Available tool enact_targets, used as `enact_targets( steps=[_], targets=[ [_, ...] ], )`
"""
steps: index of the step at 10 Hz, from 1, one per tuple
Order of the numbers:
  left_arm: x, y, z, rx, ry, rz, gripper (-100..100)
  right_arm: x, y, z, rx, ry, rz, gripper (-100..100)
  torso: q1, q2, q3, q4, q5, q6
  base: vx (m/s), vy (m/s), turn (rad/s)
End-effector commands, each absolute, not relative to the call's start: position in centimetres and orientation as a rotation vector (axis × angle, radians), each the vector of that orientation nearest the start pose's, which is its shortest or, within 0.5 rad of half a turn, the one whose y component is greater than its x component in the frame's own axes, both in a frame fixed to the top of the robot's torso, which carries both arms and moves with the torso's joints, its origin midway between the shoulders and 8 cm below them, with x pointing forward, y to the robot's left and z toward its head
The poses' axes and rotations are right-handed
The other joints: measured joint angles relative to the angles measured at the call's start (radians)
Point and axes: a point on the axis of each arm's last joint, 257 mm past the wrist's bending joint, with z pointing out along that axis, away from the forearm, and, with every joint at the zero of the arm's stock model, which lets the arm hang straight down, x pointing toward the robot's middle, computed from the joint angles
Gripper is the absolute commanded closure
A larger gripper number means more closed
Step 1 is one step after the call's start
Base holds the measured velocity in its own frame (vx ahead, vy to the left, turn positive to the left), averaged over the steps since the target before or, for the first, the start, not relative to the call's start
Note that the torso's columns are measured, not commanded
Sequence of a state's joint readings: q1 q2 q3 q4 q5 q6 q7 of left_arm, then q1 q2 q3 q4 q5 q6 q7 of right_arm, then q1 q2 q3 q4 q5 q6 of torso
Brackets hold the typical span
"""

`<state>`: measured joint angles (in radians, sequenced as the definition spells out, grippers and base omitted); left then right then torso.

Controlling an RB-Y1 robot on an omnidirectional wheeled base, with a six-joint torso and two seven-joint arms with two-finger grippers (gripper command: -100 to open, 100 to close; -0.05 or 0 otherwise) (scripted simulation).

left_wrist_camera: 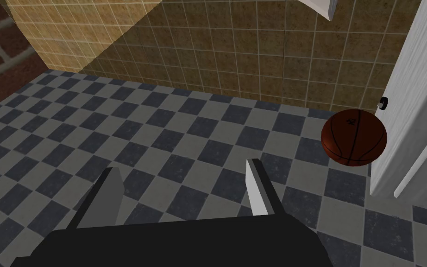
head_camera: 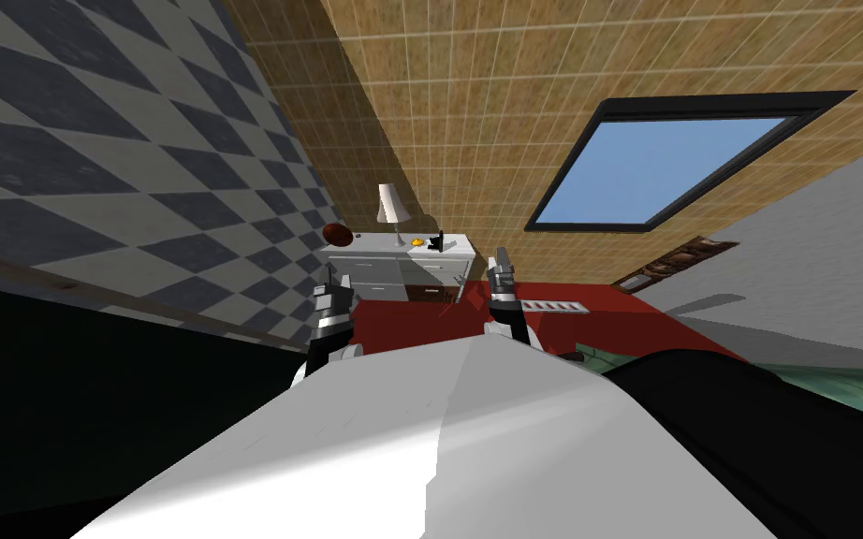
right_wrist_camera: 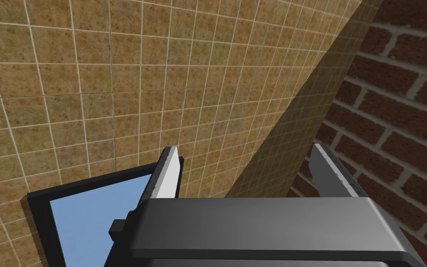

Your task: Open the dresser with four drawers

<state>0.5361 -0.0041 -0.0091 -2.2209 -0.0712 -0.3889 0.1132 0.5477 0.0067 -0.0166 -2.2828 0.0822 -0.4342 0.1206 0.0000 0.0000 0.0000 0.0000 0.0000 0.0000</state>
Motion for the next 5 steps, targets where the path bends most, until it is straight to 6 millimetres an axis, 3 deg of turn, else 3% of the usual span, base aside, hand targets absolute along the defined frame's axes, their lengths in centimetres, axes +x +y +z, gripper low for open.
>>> enact_targets(
  steps=[1, 5],
  targets=[
    [36.83, 28.05, -3.83, -0.835, 0.752, -1.302, 0, 35.02, -28.5, -0.32, 0.642, 0.757, 1.08, 0, 0.0, 0.04, -0.082, 0.041, 0.0, 0.0, 0.0, 0.0, 0.0],
    [36.83, 28.05, -3.82, -0.835, 0.752, -1.302, 0, 35.02, -28.5, -0.31, 0.642, 0.757, 1.08, 0, 0.0, 0.322, -0.644, 0.322, 0.0, 0.0, 0.0, 0.0, 0.0]
  ],
)
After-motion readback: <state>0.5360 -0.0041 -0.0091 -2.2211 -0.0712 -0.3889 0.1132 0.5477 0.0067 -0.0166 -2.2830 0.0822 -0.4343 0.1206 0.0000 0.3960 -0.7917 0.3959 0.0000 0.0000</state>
